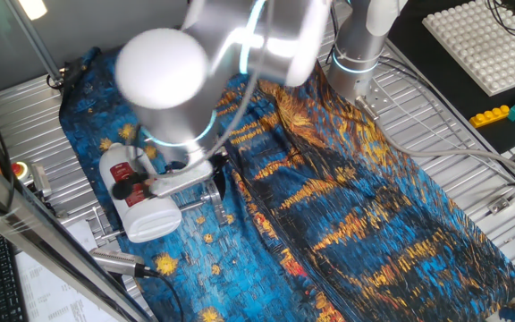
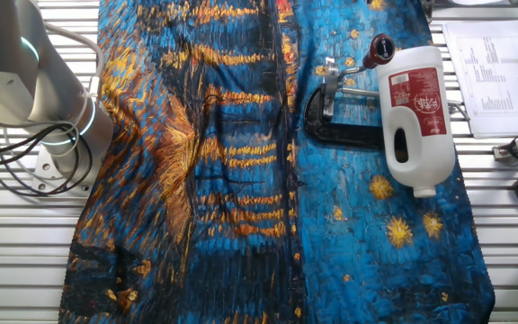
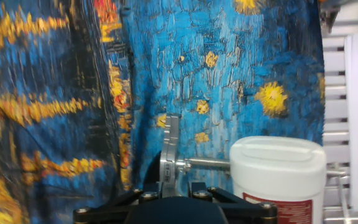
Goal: Push down the lever
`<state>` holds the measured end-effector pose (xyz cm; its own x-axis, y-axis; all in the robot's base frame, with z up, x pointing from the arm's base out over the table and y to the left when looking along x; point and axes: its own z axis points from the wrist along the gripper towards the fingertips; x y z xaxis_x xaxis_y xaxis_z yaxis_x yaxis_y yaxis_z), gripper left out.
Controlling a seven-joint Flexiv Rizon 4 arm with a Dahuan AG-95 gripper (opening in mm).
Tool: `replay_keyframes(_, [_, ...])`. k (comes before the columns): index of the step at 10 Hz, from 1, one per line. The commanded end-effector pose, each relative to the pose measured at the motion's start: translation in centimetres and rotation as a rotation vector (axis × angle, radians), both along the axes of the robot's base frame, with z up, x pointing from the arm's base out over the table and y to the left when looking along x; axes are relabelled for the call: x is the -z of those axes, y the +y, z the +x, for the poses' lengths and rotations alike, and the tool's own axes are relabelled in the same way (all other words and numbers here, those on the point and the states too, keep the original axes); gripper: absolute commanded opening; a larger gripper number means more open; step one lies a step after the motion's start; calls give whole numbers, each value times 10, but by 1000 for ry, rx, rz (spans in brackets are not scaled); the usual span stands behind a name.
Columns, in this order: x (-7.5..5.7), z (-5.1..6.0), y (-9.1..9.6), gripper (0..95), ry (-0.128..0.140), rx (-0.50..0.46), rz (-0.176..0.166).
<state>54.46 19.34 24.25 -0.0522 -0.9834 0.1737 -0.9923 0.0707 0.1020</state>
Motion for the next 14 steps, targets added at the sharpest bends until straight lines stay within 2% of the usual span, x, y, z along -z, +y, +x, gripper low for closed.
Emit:
replay_keyframes(1, [0,-1,0,190,-11,-17,8])
replay_keyframes(3, [0,-1,0,190,-27,-30,14])
replay_keyframes(4, [0,-1,0,190,-31,-23,33])
replay_keyframes(5, [-7,-3,7,190,-27,1,36])
replay_keyframes(6, [-15,-7,17,190,-28,45,32])
replay_keyframes(7, [-19,-10,22,190,-42,134,18])
replay_keyframes(9, [-19,-10,22,190,-54,186,20])
replay_keyframes(10, [-19,-10,22,190,-54,195,31])
replay_keyframes(12, [-19,-10,22,190,-53,192,25])
replay_keyframes(14, [-19,-10,22,190,-58,155,33])
